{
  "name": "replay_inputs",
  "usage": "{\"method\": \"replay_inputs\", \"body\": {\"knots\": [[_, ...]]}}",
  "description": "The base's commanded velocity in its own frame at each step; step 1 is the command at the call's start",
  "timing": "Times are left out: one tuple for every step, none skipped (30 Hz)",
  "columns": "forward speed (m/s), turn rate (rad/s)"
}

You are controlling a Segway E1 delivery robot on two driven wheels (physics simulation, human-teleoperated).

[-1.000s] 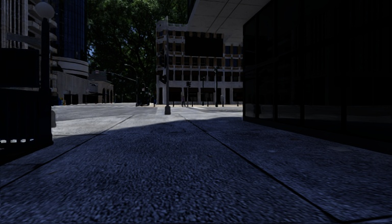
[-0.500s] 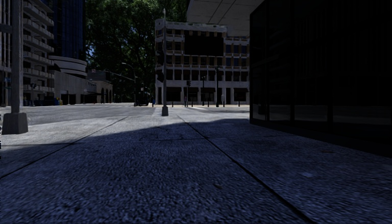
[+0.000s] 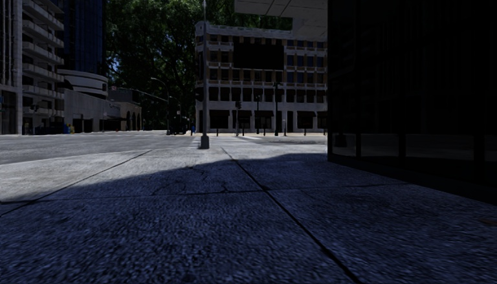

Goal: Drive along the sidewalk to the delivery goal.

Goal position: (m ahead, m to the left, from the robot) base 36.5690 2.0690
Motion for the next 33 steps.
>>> {"method": "replay_inputs", "body": {"knots": [[2.0,0.0],[2.0,0.0],[2.0,0.0],[2.0,0.0],[2.0,0.0],[2.0,0.0],[2.0,0.0],[2.0,0.0],[2.0,0.0],[2.0,0.0],[2.0,0.0],[2.0,0.0],[2.0,0.0],[2.0,0.0],[2.0,0.0],[2.0,0.0],[2.0,0.0],[2.0,0.0],[2.0,0.0],[2.0,0.0],[2.0,0.0],[2.0,0.0],[2.0,0.0],[2.0,0.0],[2.0,0.0],[2.0,0.0],[2.0,0.0],[2.0,0.0],[2.0,0.0],[2.0,0.0],[2.0,0.0],[2.0,0.0],[2.0,0.0]]}}
